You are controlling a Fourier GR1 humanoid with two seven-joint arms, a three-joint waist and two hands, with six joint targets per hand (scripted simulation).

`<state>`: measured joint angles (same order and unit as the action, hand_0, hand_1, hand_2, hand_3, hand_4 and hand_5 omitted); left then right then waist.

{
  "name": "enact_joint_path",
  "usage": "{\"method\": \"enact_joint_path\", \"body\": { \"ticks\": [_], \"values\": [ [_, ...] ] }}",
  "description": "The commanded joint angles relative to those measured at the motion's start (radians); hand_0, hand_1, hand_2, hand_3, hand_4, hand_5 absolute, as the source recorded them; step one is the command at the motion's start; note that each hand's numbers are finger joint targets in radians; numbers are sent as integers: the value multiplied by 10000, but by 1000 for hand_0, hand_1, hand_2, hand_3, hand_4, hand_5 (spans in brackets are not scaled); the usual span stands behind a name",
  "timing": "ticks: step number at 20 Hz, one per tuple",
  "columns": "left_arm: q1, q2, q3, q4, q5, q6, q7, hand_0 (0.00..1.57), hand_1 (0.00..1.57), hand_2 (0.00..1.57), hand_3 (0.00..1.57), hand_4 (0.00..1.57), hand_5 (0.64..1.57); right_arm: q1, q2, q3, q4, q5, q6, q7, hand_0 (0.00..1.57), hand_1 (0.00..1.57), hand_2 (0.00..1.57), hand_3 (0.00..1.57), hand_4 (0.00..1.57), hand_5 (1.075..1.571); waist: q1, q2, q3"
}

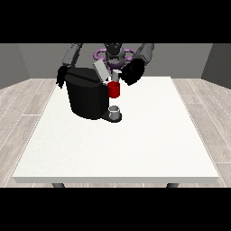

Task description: Insert the coffee pod into the coffee machine and close the lid

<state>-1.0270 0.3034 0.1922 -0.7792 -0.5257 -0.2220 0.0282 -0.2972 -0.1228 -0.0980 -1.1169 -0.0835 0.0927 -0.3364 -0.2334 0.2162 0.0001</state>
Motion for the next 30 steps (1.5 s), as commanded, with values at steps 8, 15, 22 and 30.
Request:
{"method": "enact_joint_path", "body": {
  "ticks": [8,15,22,30],
  "values": [
    [-1837,944,838,564,625,-317,367,1438,1438,1475,1389,595,1571,-958,95,137,438,232,168,-858,0,0,0,0,286,1571,-273,1436,3],
    [-1338,784,130,550,18,-28,-219,1427,1427,1487,1421,679,1571,-1486,-480,-478,994,-184,466,-475,0,0,0,0,268,1571,-16,1599,4],
    [-1821,1137,515,966,95,335,98,1485,1485,1480,1368,634,1571,-1443,-138,-109,867,90,200,-200,0,0,0,0,263,1571,-438,1477,2],
    [-1936,1040,394,1033,109,229,-42,1374,1374,1384,1258,554,1571,-1936,-87,-316,1345,-65,174,-205,0,0,0,0,269,1571,-229,1507,3]
  ]
}}
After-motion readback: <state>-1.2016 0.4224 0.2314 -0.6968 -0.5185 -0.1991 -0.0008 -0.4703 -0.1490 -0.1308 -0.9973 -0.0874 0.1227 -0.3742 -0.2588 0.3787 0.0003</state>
